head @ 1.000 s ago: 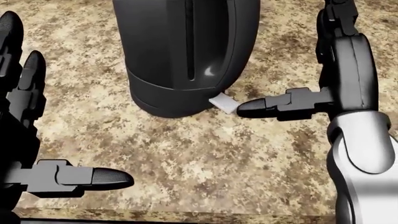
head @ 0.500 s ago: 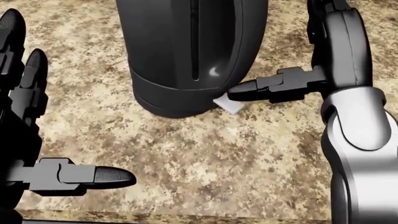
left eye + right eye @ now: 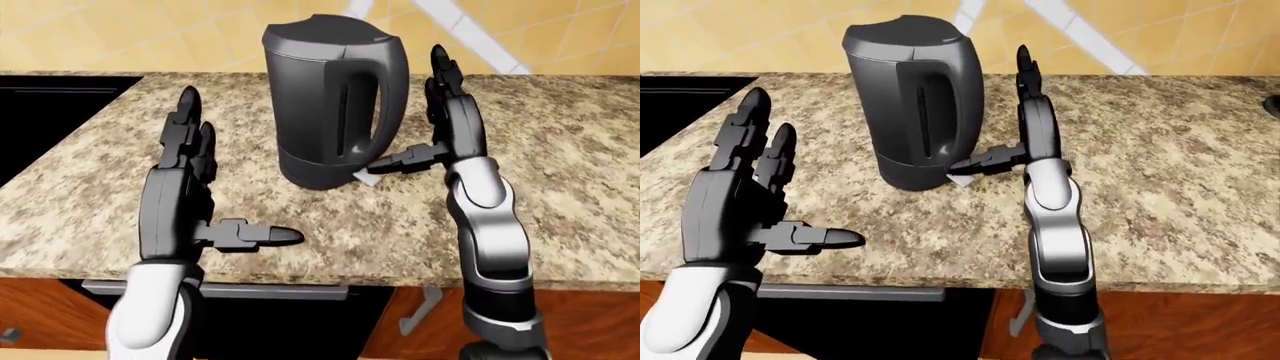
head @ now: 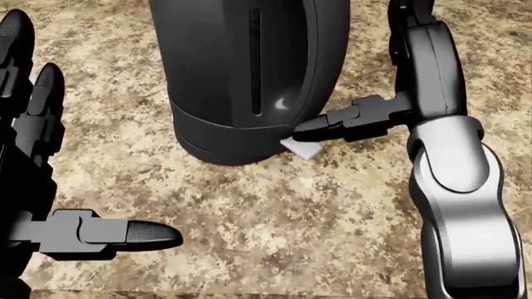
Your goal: Press down the lever to turn on the electric kettle.
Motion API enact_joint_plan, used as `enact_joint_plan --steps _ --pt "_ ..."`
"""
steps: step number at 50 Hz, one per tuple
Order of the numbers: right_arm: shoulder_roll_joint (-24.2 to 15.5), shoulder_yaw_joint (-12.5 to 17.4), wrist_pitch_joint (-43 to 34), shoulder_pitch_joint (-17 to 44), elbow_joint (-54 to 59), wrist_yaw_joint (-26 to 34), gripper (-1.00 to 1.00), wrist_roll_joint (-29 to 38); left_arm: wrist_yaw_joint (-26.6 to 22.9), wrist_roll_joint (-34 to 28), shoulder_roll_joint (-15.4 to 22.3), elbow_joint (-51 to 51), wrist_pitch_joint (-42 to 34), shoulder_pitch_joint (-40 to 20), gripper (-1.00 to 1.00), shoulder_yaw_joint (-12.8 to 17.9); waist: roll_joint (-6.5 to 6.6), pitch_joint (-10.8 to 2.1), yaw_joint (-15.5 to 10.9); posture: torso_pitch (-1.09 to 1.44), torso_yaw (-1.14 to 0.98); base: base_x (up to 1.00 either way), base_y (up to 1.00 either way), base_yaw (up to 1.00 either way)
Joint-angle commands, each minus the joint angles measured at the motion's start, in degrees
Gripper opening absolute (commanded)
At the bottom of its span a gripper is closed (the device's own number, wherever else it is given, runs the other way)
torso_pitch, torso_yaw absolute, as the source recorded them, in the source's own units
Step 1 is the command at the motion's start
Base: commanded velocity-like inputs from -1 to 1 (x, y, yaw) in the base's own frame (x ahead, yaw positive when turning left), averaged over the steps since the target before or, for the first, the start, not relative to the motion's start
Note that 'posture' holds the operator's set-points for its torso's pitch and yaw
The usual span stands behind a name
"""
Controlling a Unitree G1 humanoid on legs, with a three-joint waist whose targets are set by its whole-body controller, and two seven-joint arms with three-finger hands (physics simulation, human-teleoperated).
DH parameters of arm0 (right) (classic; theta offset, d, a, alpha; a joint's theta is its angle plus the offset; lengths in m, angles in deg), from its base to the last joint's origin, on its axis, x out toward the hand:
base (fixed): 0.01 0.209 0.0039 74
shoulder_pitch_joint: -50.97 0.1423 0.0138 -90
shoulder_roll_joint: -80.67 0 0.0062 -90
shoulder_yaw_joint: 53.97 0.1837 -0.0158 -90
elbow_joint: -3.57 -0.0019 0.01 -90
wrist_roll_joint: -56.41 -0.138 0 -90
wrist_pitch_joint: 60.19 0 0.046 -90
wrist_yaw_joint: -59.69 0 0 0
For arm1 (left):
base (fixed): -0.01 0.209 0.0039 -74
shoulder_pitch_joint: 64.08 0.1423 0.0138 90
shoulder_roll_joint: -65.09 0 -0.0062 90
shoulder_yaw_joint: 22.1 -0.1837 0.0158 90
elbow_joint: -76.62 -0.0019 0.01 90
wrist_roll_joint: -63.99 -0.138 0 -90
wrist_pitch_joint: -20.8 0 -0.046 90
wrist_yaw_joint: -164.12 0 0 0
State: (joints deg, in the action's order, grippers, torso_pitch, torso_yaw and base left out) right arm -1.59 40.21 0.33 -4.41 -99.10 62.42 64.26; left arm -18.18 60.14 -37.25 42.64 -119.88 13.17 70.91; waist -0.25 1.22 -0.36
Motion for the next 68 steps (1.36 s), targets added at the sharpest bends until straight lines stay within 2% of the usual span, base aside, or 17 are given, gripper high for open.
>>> enact_joint_plan --steps 1,12,13,15,21,22,28,35,38,43,52,61,68 --pt "-0.31 0.21 1.17 1.41 -0.87 -0.41 1.00 0.78 0.13 -0.09 0.18 1.47 1.63 -0.96 1.00 0.17 -0.01 -0.88 -0.07 0.00 0.00 0.00 0.00 0.00" --pt "-0.37 0.34 3.01 2.38 2.76 -0.24 1.00 0.87 0.11 -0.18 0.08 1.38 2.10 -0.49 1.00 0.09 -0.07 -0.80 -0.16 0.00 0.00 0.00 0.00 0.00" --pt "-0.70 0.34 5.76 3.22 7.81 -0.59 1.00 1.19 0.16 -0.19 0.04 1.64 1.80 -0.57 1.00 0.04 -0.07 -0.81 -0.17 0.00 0.00 0.00 0.00 0.00" --pt "-0.84 0.38 7.55 3.89 11.03 -0.77 1.00 1.34 0.10 -0.15 0.04 1.39 2.27 -0.32 1.00 0.10 0.00 -0.76 -0.04 0.00 0.00 0.00 0.00 0.00" --pt "-0.89 0.46 8.74 4.29 13.08 -0.84 1.00 1.33 0.07 0.01 0.02 1.34 2.43 -0.23 1.00 0.32 0.09 -0.99 -0.03 0.00 0.00 0.00 0.00 0.00" --pt "-1.19 0.57 10.44 6.05 17.17 -1.06 1.00 1.29 0.14 -0.05 0.01 1.19 2.56 -0.21 1.00 0.19 0.12 -0.98 -0.05 0.00 0.00 0.00 0.00 0.00" --pt "-1.74 0.70 12.07 7.59 20.83 -1.27 1.00 1.36 0.19 -0.11 -0.06 1.06 2.90 0.04 1.00 -0.01 0.24 -1.11 0.02 0.00 0.00 0.00 0.00 0.00" --pt "-2.08 0.84 12.59 8.35 22.26 -1.45 1.00 1.22 0.21 -0.25 -0.12 1.14 2.95 0.26 1.00 -0.11 0.12 -1.36 -0.03 0.00 0.00 0.00 0.00 0.00" --pt "-2.81 0.88 15.29 10.32 28.60 -2.15 1.00 1.98 0.15 -0.28 -0.20 1.15 3.23 0.58 1.00 -0.14 0.12 -1.39 0.01 0.00 0.00 0.00 0.00 0.00" --pt "-3.28 0.74 17.21 11.88 33.10 -2.58 1.00 2.94 0.20 -0.50 -0.23 1.28 2.98 0.51 1.00 -0.44 -0.02 -1.36 0.11 0.00 0.00 0.00 0.00 0.00" --pt "-2.78 0.06 17.91 10.80 33.75 -2.76 1.00 5.45 0.15 -0.44 -0.21 1.55 2.43 -0.03 1.00 -0.09 -0.09 -1.27 -0.17 0.00 0.00 0.00 0.00 0.00" --pt "-2.27 0.33 18.56 8.55 32.29 -2.33 1.00 5.84 0.36 0.20 0.14 1.90 1.58 -1.02 1.00 0.87 -0.19 -1.38 -0.29 0.00 0.00 0.00 0.00 0.00" --pt "-2.38 0.25 18.69 9.04 32.95 -2.30 1.00 5.99 0.60 0.23 0.23 2.18 1.21 -1.13 1.00 0.57 -0.29 -1.48 -0.29 0.00 0.00 0.00 0.00 0.00"
